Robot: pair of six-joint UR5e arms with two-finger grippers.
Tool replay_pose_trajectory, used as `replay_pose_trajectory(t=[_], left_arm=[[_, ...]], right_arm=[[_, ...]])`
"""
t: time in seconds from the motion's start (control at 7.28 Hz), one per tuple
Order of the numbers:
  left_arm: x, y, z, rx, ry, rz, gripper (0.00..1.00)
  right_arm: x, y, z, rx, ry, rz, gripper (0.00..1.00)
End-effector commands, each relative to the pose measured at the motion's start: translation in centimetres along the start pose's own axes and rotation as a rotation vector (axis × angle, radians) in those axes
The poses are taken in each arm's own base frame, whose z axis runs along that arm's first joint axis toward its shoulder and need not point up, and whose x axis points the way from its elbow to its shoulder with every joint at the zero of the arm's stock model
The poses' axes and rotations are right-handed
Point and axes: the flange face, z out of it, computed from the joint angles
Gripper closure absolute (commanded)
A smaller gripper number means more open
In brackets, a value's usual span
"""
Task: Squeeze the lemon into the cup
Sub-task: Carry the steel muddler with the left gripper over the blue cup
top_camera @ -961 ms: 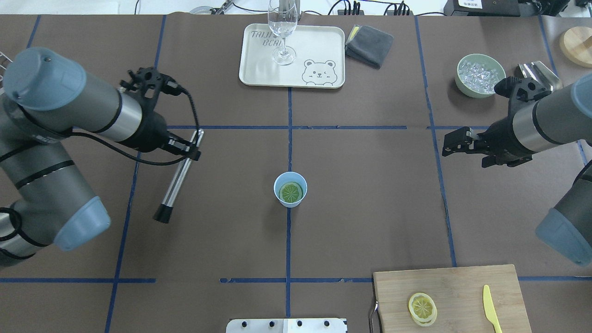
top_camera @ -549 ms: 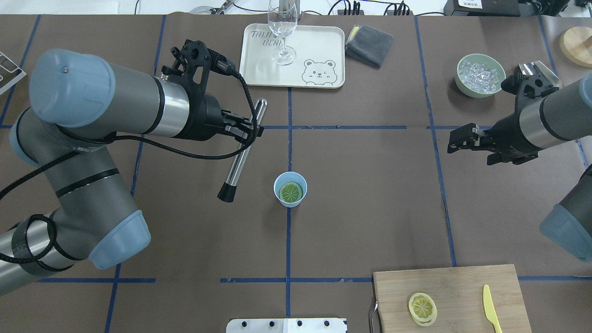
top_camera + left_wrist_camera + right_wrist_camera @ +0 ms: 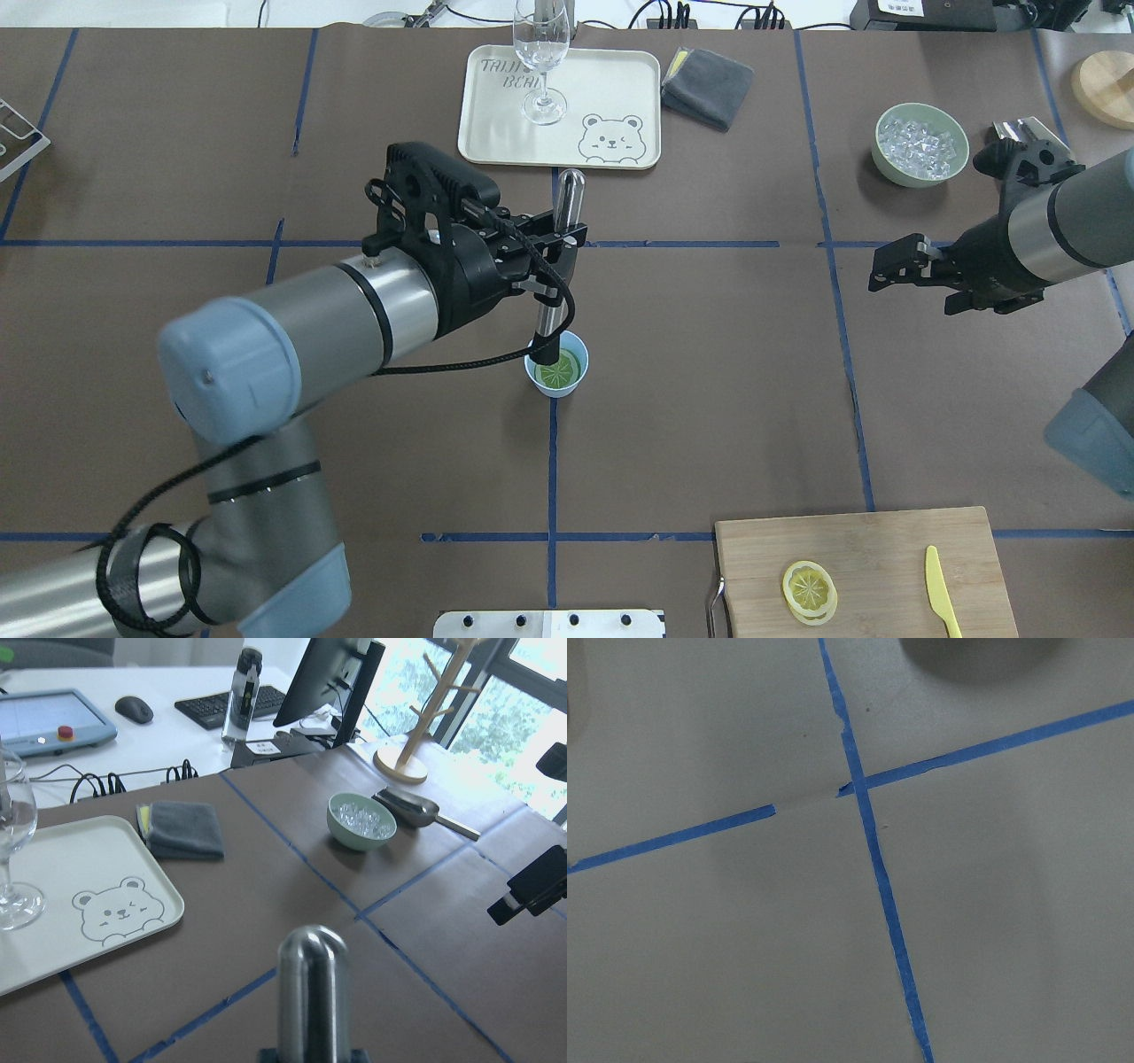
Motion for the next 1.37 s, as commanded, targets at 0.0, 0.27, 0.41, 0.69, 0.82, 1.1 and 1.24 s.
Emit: replay_pose_trajectory(t=[0.0,0.27,0.41,0.69,0.82,1.1,1.24], left_arm=[[0.4,2.1,-0.4,0.213,-0.14,0.074,1.0],[1.3,6.7,1.1,0.247,-0.241,0.078,1.0],[2.3,9.0,1.0,0.26,-0.263,0.067,1.0],[2.8,9.4,1.7,0.26,-0.261,0.065,1.0],[3.2,9.9,2.6,0.253,-0.265,0.07,1.0],[3.0,10.8,3.4,0.239,-0.276,0.085,1.0],[2.8,11.9,4.1,0.223,-0.286,0.1,1.0]], right_arm=[[0.1,-0.1,0.2,-0.001,0.003,0.0,0.0],[0.0,0.0,0.2,-0.002,0.004,0.001,0.0],[-0.2,-0.1,0.4,-0.004,0.004,0.0,0.0],[-0.2,-0.1,0.4,-0.003,0.003,-0.001,0.0],[-0.2,-0.1,0.4,-0.004,0.004,0.002,0.0],[-0.2,-0.1,0.4,-0.004,0.004,0.002,0.0],[-0.1,-0.1,0.4,-0.004,0.005,0.002,0.0]])
